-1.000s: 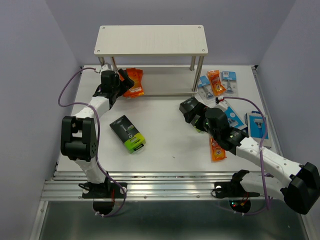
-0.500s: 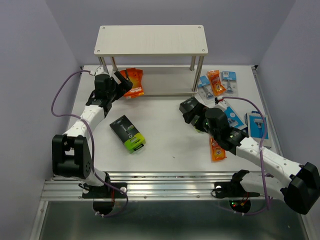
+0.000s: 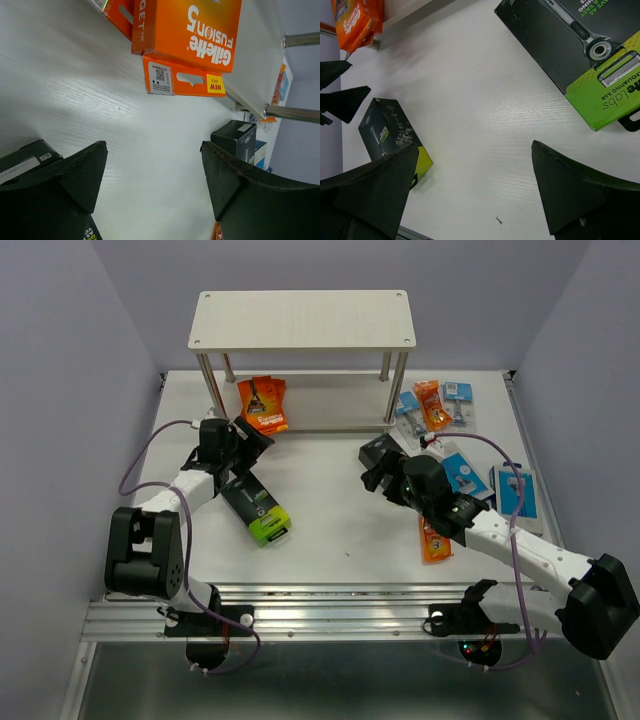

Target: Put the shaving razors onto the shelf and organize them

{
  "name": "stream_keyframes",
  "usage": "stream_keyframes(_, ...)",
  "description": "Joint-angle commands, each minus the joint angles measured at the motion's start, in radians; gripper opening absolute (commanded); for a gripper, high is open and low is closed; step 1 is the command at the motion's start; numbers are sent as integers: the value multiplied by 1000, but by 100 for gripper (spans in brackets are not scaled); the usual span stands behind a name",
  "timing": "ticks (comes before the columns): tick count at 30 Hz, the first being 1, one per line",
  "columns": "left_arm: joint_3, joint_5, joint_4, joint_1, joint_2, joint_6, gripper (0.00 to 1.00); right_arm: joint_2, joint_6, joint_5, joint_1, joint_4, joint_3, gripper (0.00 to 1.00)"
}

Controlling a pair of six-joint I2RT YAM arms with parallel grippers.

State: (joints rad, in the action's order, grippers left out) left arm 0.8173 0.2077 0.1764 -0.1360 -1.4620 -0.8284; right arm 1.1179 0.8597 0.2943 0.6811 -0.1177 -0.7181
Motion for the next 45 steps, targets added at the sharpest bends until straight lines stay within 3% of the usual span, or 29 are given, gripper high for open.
stream_keyframes(1, 0, 47, 146, -4, -24, -104, 85, 13, -14, -24, -5, 52, -30, 100)
stream_keyframes(8, 2, 3, 172, -2, -32, -164, 78, 31, -36, -12, -5, 52, -52, 100)
stream_keyframes(16, 46, -36, 135, 1, -74, -215, 56, 57, -62, -3, -5, 50, -78, 100)
stream_keyframes(32, 75, -65, 146, 15, -95, -253, 51, 82, -85, -1, -5, 52, -101, 100)
stream_keyframes(36, 77, -62, 159, 24, -104, -259, 45, 85, -91, 3, -5, 52, -107, 100)
stream_keyframes(45, 108, -64, 173, 27, -138, -248, 42, 105, -100, 3, -5, 52, -126, 100)
